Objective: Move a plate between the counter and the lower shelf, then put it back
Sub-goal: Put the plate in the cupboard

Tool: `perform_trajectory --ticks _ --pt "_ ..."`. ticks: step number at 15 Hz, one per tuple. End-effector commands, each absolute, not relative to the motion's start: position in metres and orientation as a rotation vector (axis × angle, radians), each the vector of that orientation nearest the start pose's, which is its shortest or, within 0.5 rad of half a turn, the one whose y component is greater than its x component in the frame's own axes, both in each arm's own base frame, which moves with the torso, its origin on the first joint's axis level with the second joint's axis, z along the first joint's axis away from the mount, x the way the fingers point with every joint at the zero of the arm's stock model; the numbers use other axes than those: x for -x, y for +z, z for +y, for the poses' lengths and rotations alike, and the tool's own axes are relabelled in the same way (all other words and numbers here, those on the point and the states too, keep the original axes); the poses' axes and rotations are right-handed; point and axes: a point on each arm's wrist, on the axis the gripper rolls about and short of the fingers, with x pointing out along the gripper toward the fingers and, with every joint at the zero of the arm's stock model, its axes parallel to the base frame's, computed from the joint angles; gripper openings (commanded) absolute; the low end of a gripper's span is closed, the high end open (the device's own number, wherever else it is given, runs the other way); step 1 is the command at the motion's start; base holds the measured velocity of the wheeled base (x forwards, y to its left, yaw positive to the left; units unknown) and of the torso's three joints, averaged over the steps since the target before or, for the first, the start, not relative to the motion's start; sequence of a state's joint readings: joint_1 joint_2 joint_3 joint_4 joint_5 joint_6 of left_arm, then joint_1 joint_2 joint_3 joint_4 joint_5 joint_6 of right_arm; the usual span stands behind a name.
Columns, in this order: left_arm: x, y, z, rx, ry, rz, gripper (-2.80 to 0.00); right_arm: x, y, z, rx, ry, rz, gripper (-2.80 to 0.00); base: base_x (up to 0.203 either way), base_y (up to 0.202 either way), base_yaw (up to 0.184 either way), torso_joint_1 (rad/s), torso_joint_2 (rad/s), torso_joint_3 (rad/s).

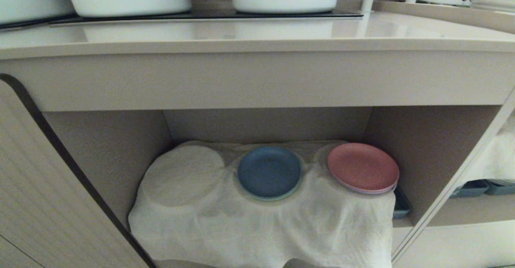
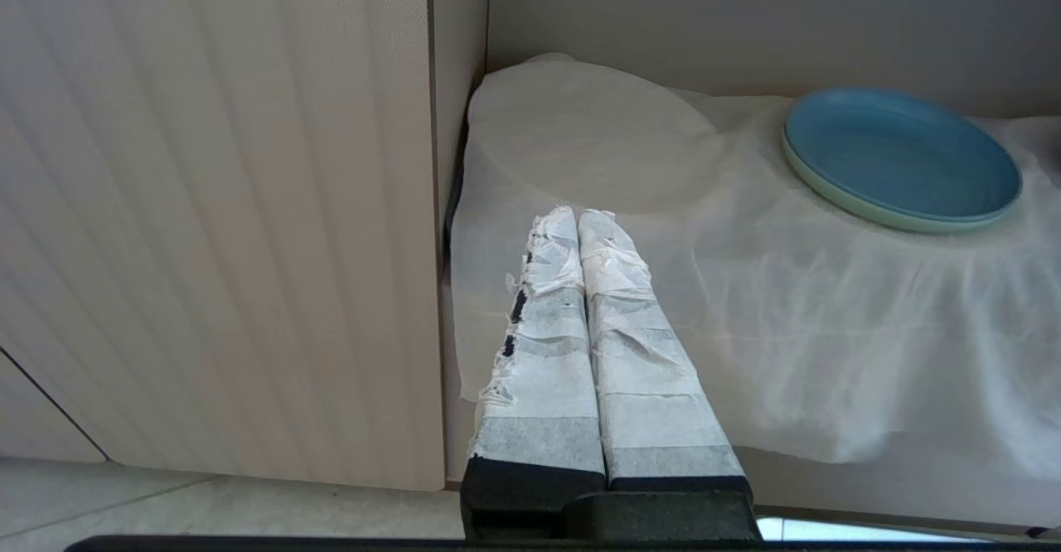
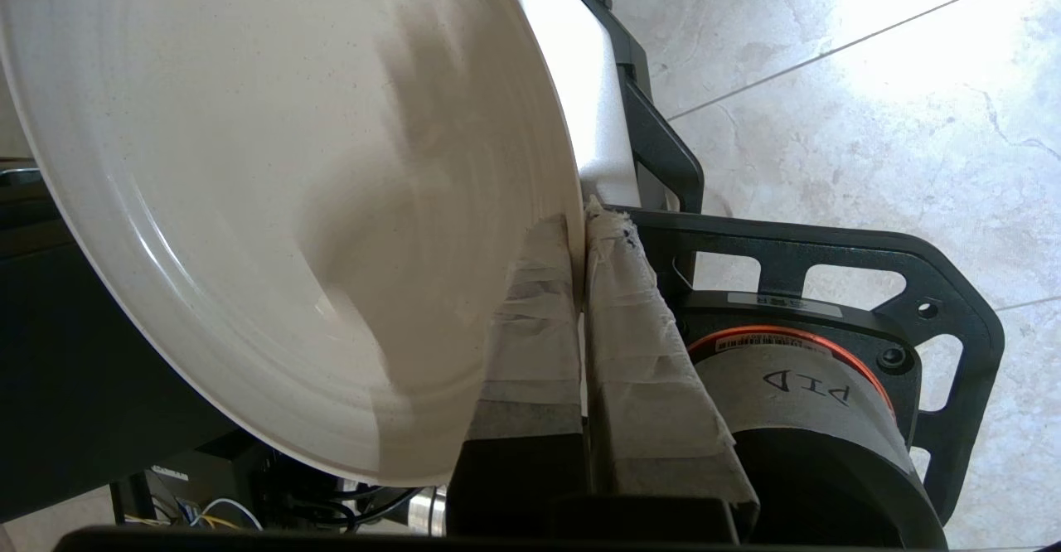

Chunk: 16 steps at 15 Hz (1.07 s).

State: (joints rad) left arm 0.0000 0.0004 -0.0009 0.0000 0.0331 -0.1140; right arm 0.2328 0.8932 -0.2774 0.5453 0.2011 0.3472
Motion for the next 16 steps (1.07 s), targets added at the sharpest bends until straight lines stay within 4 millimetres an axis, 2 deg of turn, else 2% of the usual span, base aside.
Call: perform_trajectory --ticks 1,16 --pt "0.0229 0.0759 0.0008 0.115 0.034 -0.003 -2.80 -0.0370 0.1010 0.0134 -0.285 0.179 1.219 -2.80 0.000 0.000 0.000 0.000 0.00 0.000" --pt "0.0228 0.0755 0.0008 0.116 0.034 -0.002 -2.80 -0.0370 0.1006 0.0135 -0.293 0.178 1.219 -2.80 0.000 0.000 0.000 0.000 0.00 0.000"
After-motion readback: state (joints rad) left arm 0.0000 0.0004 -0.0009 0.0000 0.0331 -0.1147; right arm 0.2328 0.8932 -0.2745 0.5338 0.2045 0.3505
